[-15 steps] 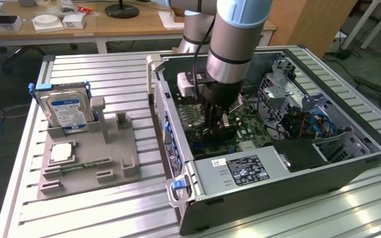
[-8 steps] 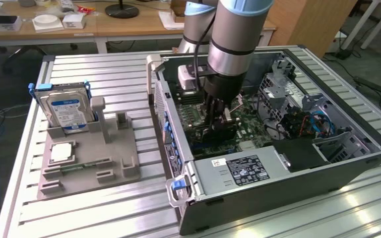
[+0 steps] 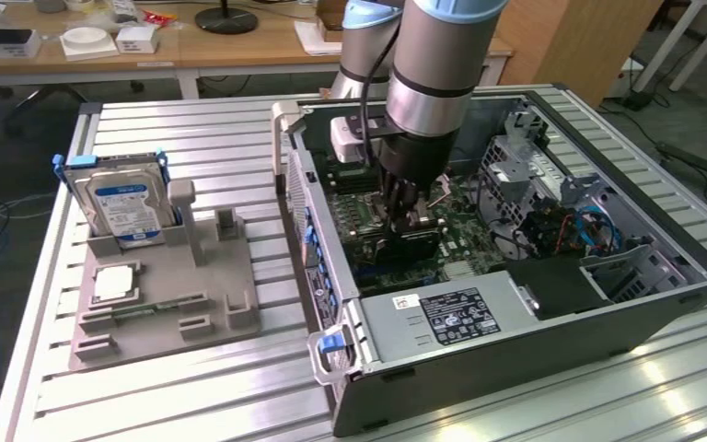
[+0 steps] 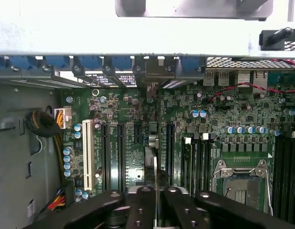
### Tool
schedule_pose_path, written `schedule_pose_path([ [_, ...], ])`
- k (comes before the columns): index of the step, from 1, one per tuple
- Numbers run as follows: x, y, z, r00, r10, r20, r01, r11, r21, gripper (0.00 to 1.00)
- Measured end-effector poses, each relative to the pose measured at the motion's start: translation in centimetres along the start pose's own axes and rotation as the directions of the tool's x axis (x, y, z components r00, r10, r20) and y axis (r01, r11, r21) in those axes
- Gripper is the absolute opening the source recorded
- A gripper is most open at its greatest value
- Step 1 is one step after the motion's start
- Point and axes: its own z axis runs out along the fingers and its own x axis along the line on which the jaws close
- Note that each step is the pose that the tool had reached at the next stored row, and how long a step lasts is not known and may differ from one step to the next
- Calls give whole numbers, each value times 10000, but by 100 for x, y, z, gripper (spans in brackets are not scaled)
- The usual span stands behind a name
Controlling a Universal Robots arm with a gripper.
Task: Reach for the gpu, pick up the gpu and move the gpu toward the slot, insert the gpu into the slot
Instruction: 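Insert the gpu into the slot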
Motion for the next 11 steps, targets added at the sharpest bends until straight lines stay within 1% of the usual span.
schedule_pose_path([
  [2, 0, 0, 0, 10000, 0, -1, 0, 10000, 0, 10],
  [11, 0, 0, 0, 10000, 0, -1, 0, 10000, 0, 10],
])
